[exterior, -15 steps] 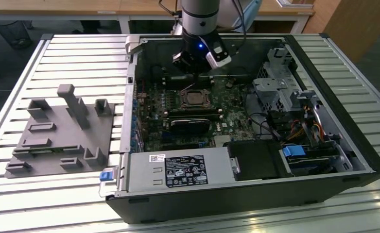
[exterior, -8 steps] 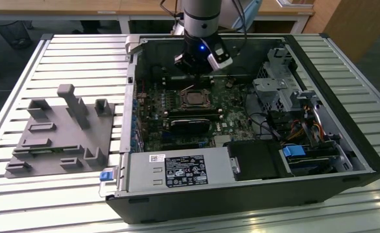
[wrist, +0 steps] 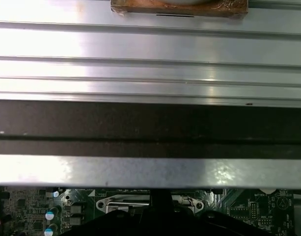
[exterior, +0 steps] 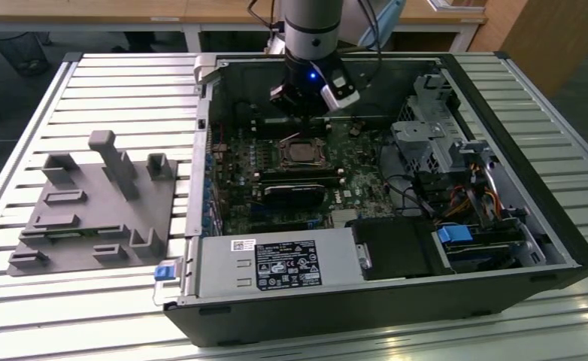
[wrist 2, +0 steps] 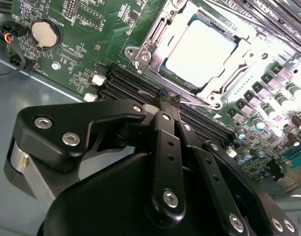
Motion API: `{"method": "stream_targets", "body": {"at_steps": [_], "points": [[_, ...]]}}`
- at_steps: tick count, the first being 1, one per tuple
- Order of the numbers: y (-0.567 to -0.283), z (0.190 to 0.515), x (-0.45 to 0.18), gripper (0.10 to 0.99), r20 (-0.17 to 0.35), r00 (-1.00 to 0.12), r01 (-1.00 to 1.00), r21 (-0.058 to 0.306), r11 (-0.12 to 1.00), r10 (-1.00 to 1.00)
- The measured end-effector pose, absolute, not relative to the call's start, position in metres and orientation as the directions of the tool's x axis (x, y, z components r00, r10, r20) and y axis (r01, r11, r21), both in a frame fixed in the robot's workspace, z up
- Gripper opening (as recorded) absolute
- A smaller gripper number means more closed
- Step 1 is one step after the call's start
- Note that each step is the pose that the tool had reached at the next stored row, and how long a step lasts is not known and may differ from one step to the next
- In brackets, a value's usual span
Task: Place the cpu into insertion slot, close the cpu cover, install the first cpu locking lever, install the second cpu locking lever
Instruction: 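Install the first cpu locking lever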
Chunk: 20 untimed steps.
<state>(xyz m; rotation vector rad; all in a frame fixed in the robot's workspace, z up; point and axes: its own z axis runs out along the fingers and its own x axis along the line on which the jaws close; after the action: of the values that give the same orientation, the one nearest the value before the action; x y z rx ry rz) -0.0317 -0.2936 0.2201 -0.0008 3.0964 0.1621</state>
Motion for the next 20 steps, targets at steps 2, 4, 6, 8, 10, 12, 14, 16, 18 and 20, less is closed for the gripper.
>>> {"method": "stream_targets", "body": {"at_steps": [2, 4, 6, 8, 10, 12, 14, 16, 18, 20], "points": [[-0.294, 0.219, -0.032, 0.106, -0.041, -0.999, -0.003, 0.104, 0.995, 0.002], [-0.294, 0.219, -0.032, 0.106, -0.041, -0.999, -0.003, 0.104, 0.995, 0.002], [-0.294, 0.218, -0.032, 0.106, -0.041, -0.999, -0.003, 0.104, 0.995, 0.002], [-0.294, 0.216, -0.032, 0.106, -0.041, -0.999, -0.003, 0.104, 0.995, 0.002], [-0.294, 0.214, -0.031, 0.106, -0.041, -0.999, -0.003, 0.104, 0.995, 0.002], [-0.293, 0.212, -0.030, 0.106, -0.041, -0.999, -0.003, 0.104, 0.995, 0.002], [-0.293, 0.211, -0.028, 0.106, -0.041, -0.999, -0.003, 0.104, 0.995, 0.002], [-0.293, 0.211, -0.027, 0.106, -0.041, -0.999, -0.003, 0.104, 0.995, 0.002], [-0.293, 0.210, -0.026, 0.106, -0.041, -0.999, -0.003, 0.104, 0.995, 0.002], [-0.293, 0.210, -0.026, 0.106, -0.041, -0.999, -0.002, 0.104, 0.995, 0.002]]}}
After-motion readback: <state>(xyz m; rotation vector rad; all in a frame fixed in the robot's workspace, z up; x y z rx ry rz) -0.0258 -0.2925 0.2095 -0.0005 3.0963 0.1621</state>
